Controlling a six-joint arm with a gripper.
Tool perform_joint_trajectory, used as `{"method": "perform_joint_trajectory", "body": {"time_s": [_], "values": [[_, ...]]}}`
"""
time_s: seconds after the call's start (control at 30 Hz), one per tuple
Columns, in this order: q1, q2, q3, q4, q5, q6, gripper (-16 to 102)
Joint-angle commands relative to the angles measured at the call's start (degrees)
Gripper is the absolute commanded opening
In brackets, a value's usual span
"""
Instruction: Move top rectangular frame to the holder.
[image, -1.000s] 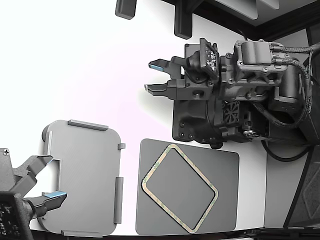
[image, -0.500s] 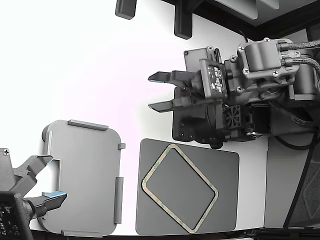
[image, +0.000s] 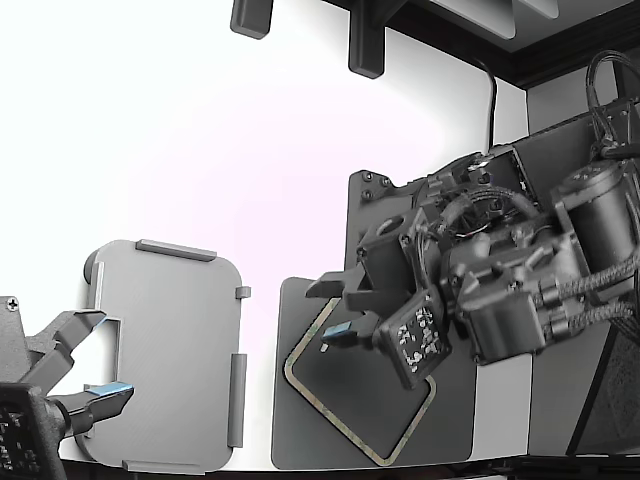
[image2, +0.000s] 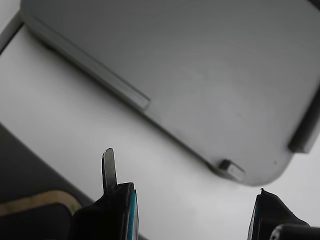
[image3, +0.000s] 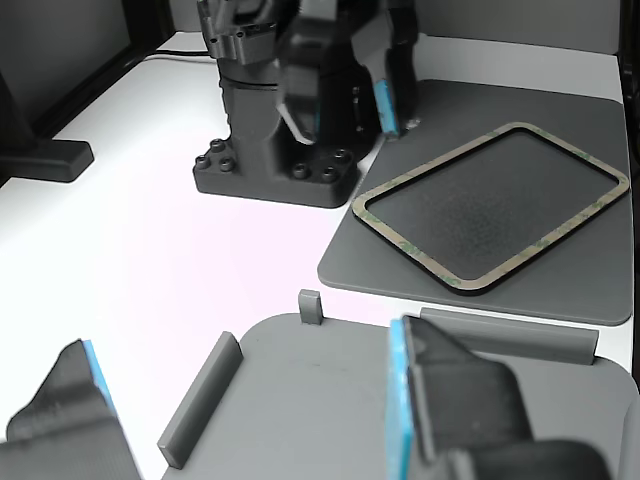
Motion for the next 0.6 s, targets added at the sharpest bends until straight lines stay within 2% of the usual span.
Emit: {"method": "perform_joint_trajectory", "body": {"time_s": [0.0,0.13,0.2,0.37,0.57], "values": [[8.4,-2.7,-2.5,-0.7,3.3,5.7,92],[15.6,-8.8,-4.7,2.2,6.1,12.0,95],[17.0,-12.1,-5.7,3.8,5.4,13.8,100],[17.7,-18.0,-6.9,4.8,1.4,12.7,100],[17.4,-19.5,-4.1,2.4,0.6,11.7,95]]}}
